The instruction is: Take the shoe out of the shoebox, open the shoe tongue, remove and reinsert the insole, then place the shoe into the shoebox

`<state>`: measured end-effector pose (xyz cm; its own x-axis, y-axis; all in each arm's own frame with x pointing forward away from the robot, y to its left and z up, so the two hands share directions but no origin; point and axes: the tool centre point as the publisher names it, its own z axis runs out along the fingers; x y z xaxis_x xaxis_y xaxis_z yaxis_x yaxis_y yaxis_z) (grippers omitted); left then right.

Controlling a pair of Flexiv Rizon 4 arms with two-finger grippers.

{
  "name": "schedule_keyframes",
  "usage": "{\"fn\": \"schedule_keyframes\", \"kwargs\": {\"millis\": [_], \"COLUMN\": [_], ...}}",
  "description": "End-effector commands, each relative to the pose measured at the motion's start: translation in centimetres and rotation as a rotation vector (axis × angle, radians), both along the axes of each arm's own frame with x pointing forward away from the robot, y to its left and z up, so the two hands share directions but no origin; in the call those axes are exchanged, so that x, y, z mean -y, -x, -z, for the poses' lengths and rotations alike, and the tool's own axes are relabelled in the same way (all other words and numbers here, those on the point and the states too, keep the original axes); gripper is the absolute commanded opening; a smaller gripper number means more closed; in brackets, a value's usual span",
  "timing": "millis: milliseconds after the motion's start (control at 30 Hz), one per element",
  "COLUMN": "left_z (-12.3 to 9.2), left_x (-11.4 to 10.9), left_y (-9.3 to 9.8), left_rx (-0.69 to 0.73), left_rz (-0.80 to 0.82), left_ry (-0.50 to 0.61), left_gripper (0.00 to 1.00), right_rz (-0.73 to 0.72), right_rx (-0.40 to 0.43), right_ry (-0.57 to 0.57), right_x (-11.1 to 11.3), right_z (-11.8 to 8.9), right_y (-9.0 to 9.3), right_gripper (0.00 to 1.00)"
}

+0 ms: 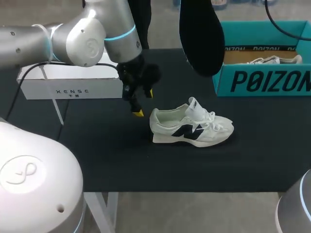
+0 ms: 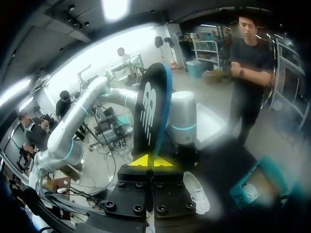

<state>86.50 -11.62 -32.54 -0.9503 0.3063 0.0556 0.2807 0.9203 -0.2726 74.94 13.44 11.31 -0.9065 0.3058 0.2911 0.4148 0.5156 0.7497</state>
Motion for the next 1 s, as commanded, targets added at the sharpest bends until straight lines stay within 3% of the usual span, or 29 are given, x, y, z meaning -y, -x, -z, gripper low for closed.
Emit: {"fn": "schedule_keyframes", "kwargs": {"millis": [33,167,467,867,1000], "left_z": [0.0,0.0,0.0,0.0,-1.1], "left_x": [-0.1,-0.1,-0.1,-0.1,2.0], "left_y": [0.0,0.0,0.0,0.0,-0.5], "left_rx": [0.001,0.001,0.001,0.001,0.035], "left_rz": [0.0,0.0,0.0,0.0,0.016], "left_ry": [-0.001,-0.001,-0.001,-0.001,0.005], "left_gripper": [1.0,1.0,1.0,1.0,1.0], "right_rz": [0.02,0.039,0.028,0.028,0.028], "right_rx": [0.009,0.014,0.019,0.019,0.019], "right_ry": [0.015,0.021,0.002,0.002,0.002], "right_x": [0.7,1.0,-0.5,-0.5,-0.5], "right_z": [-1.4,-1.7,-1.1,-1.1,-1.1], "right_y": [1.3,1.8,0.2,0.2,0.2], "right_gripper": [0.0,0.0,0.0,0.0,0.0]}}
